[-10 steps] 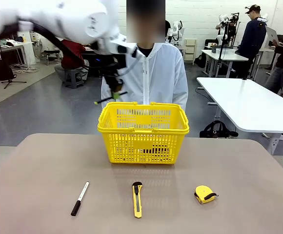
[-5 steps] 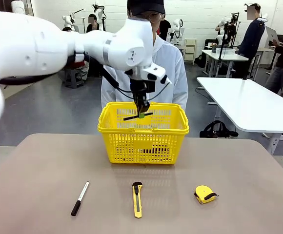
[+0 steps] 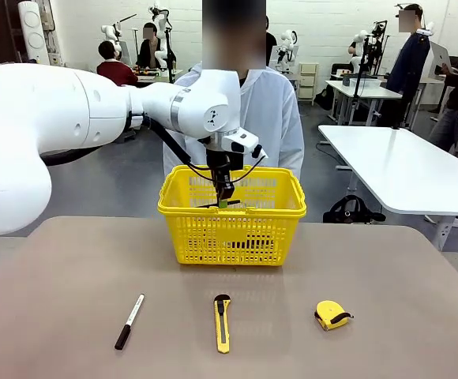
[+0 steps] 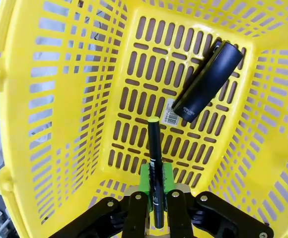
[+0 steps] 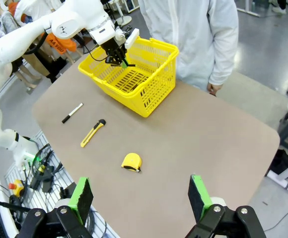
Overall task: Place the items the person wants into the basket.
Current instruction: Pick up the item the person points to and place it in the Market Basket.
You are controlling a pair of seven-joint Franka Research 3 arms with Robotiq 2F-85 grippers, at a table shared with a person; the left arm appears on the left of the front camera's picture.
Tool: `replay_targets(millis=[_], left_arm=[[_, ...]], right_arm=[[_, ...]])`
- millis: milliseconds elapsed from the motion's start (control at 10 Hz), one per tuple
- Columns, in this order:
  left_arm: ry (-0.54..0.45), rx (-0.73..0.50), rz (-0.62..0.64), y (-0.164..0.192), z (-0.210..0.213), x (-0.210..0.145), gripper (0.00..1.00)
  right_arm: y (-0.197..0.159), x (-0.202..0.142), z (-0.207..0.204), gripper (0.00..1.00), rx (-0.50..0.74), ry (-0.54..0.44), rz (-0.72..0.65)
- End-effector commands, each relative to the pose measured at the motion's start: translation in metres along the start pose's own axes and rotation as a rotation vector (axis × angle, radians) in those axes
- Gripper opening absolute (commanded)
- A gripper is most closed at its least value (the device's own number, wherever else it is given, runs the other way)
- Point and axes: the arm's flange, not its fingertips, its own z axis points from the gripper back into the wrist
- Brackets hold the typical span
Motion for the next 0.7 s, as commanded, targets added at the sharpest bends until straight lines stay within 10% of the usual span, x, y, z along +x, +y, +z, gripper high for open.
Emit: replay_targets(millis=[0, 100, 300, 400, 600], left_arm=[[-0.002, -0.033, 0.006, 0.0103, 0.0076, 0.0109, 0.00], [0.008, -0.030, 0.006, 0.0118, 0.0055, 0.0121, 0.00], [0.002, -0.028, 0.010, 0.0100, 0.0055, 0.0107, 0.71], [0.002, -0.026, 0.007, 0.0104, 0.0069, 0.0103, 0.88], [0.001, -0.022, 0.014, 0.0106, 0.0089, 0.0081, 1.00]], right_arm=[[-0.0001, -0.0007, -0.0012, 1.00, 0.005, -0.006, 0.002], [-0.0001, -0.0007, -0.0012, 1.00, 0.005, -0.006, 0.002], [-0.0001, -0.0007, -0.0012, 1.00, 0.005, -0.006, 0.002], [-0.0001, -0.0007, -0.0012, 1.00, 0.005, -0.006, 0.002], [-0.0001, -0.0007, -0.0012, 1.00, 0.005, -0.006, 0.002]])
